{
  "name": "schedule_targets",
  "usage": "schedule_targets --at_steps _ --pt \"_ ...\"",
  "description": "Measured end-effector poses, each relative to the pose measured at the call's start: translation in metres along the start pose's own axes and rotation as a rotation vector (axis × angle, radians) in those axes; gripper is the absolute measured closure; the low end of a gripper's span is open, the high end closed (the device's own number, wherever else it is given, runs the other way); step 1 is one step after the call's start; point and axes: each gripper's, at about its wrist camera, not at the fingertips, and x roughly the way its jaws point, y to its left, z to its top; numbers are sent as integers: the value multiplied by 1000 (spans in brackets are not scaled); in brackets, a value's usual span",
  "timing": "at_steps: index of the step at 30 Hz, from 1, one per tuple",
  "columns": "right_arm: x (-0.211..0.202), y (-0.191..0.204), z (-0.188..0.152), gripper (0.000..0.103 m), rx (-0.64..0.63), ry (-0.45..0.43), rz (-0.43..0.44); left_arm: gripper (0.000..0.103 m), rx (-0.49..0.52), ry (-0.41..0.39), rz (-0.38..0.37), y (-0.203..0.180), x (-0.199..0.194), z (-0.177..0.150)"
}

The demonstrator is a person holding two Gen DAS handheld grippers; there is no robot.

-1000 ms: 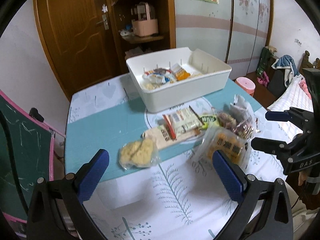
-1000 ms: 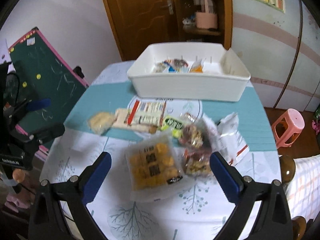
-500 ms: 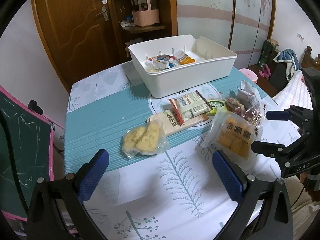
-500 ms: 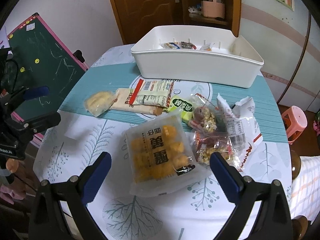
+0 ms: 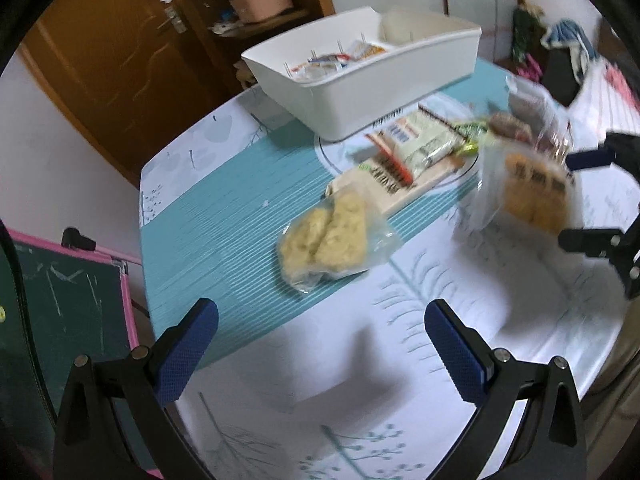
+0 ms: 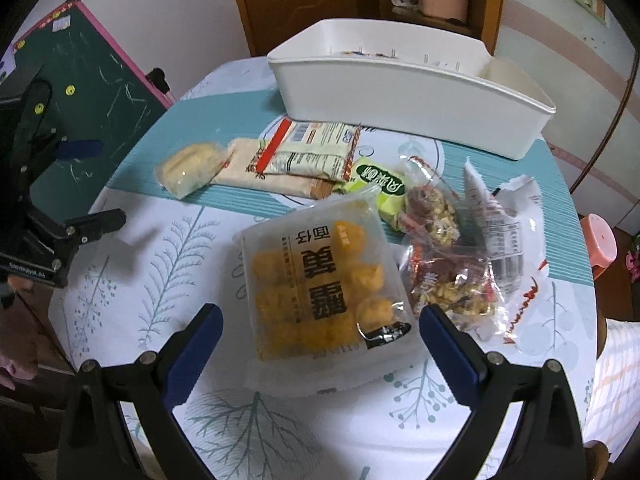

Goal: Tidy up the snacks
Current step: 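Grasp the clear bread bag with the left tool while the right tool grasps the cake packet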

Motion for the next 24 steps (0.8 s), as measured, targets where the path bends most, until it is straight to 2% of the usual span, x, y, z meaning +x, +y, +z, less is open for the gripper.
schedule_targets --at_steps 4,11,15,21,24 --pt "9 1 7 4 -21 10 -22 0 55 18 -4 9 11 6" --pt "38 7 16 4 -39 92 -15 0 163 63 -10 18 35 28" --pt "42 12 17 17 -61 80 -12 0 240 96 -27 14 50 40" --pt "45 5 15 19 -13 71 36 0 382 119 -60 -4 69 56" --pt "44 2 15 20 6 59 53 0 414 140 -83 -8 77 61"
